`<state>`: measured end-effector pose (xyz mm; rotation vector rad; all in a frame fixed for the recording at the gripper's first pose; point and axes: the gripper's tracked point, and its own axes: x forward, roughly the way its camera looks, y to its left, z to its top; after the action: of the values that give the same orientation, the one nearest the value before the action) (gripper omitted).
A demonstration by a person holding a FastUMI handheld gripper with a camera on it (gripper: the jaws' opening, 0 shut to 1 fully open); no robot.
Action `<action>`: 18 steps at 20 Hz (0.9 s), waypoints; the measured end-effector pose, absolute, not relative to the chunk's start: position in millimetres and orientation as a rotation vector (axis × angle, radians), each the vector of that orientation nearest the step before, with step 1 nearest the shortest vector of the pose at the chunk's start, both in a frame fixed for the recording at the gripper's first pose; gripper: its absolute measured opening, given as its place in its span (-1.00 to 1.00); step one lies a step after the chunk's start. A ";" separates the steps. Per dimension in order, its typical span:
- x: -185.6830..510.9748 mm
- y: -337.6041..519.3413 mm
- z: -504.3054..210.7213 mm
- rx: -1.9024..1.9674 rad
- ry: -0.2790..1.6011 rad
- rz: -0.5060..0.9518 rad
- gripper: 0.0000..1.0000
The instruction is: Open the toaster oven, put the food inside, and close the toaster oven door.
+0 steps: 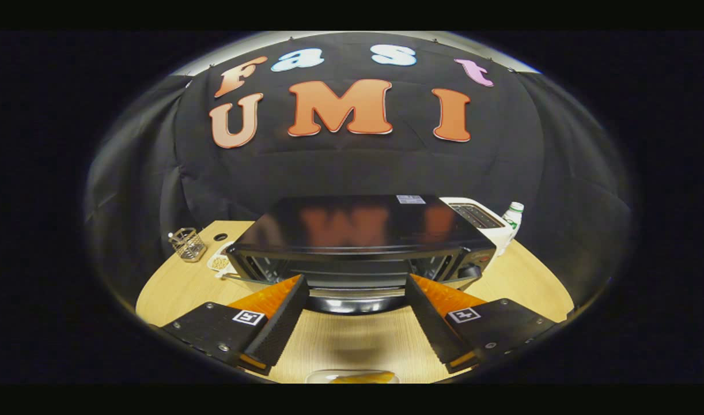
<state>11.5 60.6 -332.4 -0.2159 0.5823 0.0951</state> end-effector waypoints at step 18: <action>-76.0 35.6 -386.7 -0.241 0.736 0.081 0.98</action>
<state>-76.0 35.6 -386.7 -0.2413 0.7361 0.0815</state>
